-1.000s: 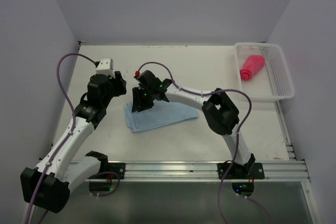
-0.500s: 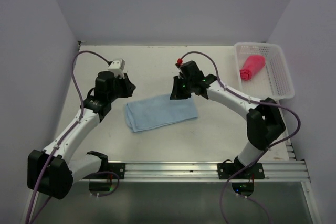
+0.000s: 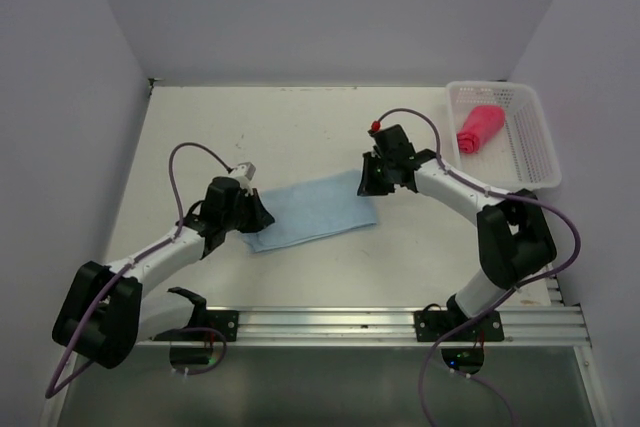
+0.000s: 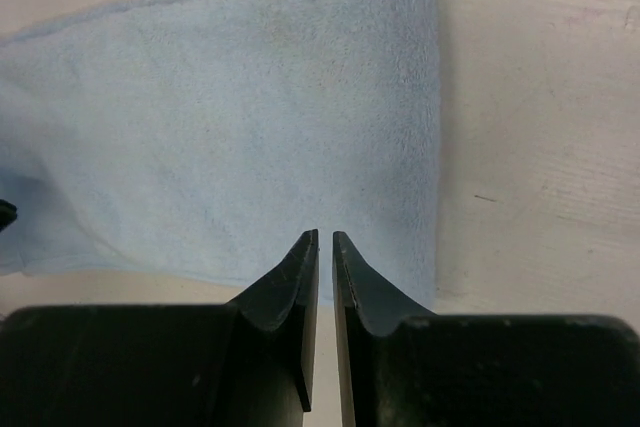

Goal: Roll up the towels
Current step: Fold the towel

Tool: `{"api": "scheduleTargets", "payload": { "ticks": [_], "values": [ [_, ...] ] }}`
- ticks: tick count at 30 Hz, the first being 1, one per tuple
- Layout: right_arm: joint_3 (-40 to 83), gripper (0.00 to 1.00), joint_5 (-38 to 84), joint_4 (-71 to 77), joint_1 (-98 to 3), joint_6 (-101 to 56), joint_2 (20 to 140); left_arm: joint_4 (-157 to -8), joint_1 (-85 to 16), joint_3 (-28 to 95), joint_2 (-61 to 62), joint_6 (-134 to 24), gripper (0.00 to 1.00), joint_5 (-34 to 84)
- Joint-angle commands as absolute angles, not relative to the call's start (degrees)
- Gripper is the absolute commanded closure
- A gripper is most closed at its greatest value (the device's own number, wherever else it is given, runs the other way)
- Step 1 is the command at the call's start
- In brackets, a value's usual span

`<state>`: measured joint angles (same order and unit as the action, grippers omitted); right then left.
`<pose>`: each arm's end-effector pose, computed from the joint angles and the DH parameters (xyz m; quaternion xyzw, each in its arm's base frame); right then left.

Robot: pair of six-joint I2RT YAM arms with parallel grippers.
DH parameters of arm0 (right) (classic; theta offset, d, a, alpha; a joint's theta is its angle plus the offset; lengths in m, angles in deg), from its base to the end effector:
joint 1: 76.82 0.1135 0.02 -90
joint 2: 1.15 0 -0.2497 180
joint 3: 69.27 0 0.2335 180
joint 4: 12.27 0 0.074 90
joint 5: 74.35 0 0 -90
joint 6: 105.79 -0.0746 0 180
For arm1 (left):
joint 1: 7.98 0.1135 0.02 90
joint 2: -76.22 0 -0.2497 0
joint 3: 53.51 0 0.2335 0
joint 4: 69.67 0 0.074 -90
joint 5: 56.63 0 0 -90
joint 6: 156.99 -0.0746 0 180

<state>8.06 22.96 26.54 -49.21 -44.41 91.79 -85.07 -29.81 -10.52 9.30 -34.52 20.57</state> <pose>0.3003 0.1677 0.1797 -0.0111 0.9504 0.1972 0.2403 0.2250 -0.1080 0.1555 -0.0358 0.8987 -0.2837 0.3324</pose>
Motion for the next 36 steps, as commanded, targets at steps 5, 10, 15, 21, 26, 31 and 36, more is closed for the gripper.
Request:
{"api": "scheduleTargets", "payload": {
  "ticks": [5, 10, 15, 21, 26, 31, 36],
  "values": [
    [7.9, 0.84, 25.2, 22.6, -50.1, -42.9, 94.5, -83.8, -30.1, -16.4, 11.6, -31.5, 1.00, 25.8],
    [7.6, 0.82, 25.7, 21.9, -50.2, -42.8, 95.6, -88.0, -30.1, -17.4, 12.6, -32.5, 1.00, 30.9],
    [6.4, 0.75, 25.8, 21.3, -50.2, -42.7, 96.3, -90.1, -30.1, -18.6, 15.7, -31.9, 1.00, 34.8],
    [5.4, 0.66, 25.7, 21.5, -50.2, -42.7, 94.5, -93.1, -30.1, -18.1, 15.2, -30.9, 1.00, 38.0],
    [3.9, 0.58, 23.2, 23.0, -50.3, -42.5, 90.2, -93.8, -30.1, -17.9, 14.0, -29.0, 1.00, 38.4],
    [-1.9, 0.53, 25.5, 19.4, -51.8, -47.2, 87.4, -96.7, -30.0, -15.2, 14.3, -29.2, 1.00, 41.3],
    [-7.2, 0.52, 28.7, 13.1, -53.1, -51.9, 85.9, -98.8, -30.0, -10.2, 15.8, -30.5, 1.00, 41.6]
  ]
}}
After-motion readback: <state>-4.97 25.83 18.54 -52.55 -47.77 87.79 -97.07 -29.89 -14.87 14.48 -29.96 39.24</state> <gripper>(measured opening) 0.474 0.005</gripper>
